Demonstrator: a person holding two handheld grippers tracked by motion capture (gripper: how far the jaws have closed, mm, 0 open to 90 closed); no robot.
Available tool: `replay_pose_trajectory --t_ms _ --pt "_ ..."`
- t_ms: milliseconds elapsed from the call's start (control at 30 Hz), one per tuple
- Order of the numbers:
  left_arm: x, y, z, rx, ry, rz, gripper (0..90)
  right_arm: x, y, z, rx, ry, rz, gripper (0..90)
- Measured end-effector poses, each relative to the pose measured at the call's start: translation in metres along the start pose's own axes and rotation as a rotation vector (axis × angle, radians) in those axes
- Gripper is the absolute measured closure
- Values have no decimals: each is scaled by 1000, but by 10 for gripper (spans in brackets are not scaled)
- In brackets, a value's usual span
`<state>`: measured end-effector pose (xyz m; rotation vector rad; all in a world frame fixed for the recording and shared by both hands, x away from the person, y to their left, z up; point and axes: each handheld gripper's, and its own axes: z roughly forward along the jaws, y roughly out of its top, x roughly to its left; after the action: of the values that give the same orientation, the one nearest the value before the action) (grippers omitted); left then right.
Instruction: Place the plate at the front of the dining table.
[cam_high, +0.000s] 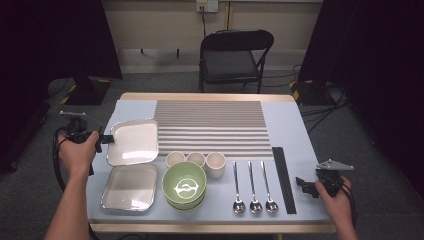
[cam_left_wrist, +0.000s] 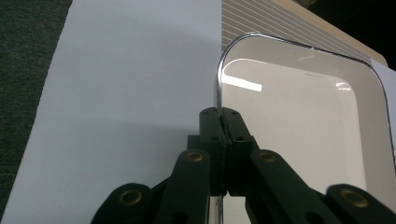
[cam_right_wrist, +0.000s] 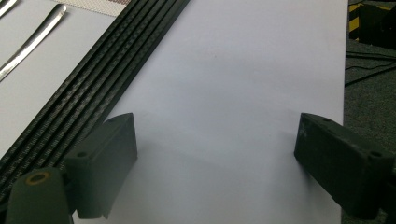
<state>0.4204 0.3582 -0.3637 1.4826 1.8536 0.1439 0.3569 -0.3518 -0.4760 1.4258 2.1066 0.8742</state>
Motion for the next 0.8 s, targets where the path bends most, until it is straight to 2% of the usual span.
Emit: replay_pose_trajectory --t_ms 100,533,567,600,800 --pt "-2 5 0 14 -6 1 891 0 0 0 -1 -1 -1 119" --pt "-13 13 8 16 0 3 891 0 0 0 0 -2 -7 119" --pt "-15 14 10 7 -8 -9 891 0 0 0 1 -2 -5 119" --pt "-17 15 11 12 0 0 891 0 0 0 0 -3 -7 119" --pt "-23 18 14 5 6 -6 891 0 0 0 2 -7 -5 118"
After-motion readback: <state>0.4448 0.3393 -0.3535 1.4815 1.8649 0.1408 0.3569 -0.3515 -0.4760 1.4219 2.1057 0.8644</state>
